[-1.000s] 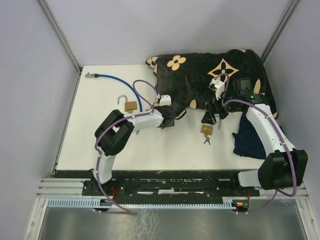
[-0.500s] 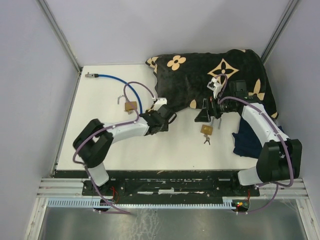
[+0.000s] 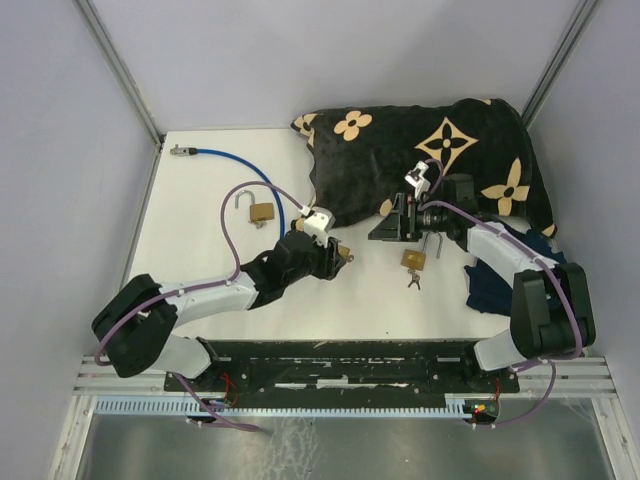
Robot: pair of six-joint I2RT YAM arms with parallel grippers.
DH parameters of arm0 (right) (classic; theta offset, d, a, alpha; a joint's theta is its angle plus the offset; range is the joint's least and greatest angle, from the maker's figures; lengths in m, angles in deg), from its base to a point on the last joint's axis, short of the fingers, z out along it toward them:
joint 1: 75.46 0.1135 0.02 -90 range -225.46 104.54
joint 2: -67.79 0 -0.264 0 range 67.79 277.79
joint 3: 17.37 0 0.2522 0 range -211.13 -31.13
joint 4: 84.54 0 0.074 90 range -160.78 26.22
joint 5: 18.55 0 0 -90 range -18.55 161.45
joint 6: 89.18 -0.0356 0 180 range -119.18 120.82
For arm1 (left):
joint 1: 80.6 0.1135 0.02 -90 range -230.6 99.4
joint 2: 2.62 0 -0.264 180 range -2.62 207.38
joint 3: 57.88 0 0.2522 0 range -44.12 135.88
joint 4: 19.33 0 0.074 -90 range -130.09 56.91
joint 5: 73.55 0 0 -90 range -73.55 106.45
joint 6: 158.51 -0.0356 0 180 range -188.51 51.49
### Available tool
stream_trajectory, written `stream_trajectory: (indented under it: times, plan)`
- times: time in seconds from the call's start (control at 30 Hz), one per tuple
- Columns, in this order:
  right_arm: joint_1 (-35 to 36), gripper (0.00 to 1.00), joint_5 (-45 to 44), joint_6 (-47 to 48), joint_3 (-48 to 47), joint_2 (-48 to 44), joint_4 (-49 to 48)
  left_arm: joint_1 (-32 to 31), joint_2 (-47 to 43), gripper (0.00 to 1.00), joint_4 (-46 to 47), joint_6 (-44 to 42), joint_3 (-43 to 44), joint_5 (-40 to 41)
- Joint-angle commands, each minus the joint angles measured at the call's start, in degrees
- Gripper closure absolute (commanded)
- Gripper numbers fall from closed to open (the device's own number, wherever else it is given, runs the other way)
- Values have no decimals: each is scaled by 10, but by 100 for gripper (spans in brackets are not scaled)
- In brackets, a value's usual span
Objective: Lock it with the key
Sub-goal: Pick up the lock from the center of the board.
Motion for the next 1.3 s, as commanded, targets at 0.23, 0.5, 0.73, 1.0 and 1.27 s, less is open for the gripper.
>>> stream_trajectory:
  times: [0.23, 0.5, 0.73, 1.0, 1.27]
  plan:
    - [65, 20, 3, -113, -11, 26, -74, -46, -9, 96, 181, -83, 26, -26]
    - [100, 38, -6, -94, -30, 46, -26, -60, -2, 96, 179, -96, 40, -5]
    - [110, 52, 4, -96, -36, 54, -20, -61, -2, 96, 171, -104, 40, 15]
    - [112, 87, 28, -94, -44, 60, -23, -61, -6, 75, 165, -105, 38, -15]
    - [111, 97, 54, -81, -51, 55, -25, -60, -52, 34, 163, -99, -5, -85]
